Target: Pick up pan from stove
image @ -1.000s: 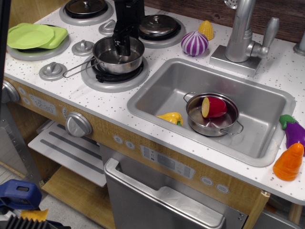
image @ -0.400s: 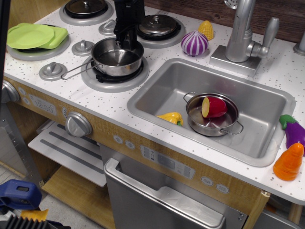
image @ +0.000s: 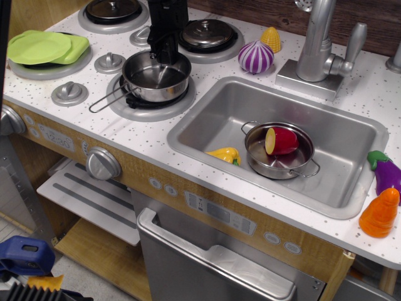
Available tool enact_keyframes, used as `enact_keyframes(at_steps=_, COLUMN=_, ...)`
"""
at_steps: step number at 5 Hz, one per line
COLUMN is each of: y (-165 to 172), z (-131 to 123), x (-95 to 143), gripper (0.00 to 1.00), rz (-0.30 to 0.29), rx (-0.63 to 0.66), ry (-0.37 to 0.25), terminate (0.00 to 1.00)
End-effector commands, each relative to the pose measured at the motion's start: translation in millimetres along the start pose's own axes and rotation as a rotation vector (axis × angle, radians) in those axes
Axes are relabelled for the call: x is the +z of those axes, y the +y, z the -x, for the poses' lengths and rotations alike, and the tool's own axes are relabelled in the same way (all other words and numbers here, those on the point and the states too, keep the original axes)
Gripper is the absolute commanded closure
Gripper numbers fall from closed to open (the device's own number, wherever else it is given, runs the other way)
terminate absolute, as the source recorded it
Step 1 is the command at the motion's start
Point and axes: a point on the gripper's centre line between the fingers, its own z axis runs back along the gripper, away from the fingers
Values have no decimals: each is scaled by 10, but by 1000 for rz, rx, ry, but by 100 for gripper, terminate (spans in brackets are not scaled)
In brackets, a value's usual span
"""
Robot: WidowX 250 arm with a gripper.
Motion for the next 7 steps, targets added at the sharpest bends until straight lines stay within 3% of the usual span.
enact_keyframes(at_steps=1, y=190, z=78, x=583, gripper=100, rz=-62, rx=-79, ry=58, terminate=0)
enact_keyframes(at_steps=3, y=291, z=30, x=869, gripper=100, rz=-42, rx=-113, ry=94, terminate=0)
enact_keyframes(at_steps=4, y=265, z=-66, x=1041, gripper=100, rz=17, rx=-71, ry=92, terminate=0)
enact_keyframes(at_steps=5, y=224, z=-196, x=1164, gripper=100, rz=27, rx=-33, ry=108, terminate=0)
enact_keyframes(at_steps=6, y=142, z=-225, x=1093, gripper=100, rz=30, rx=4, ry=80, terminate=0)
enact_keyframes(at_steps=7, y=55, z=-230, x=1048, gripper=100, rz=15, rx=29, ry=61, terminate=100)
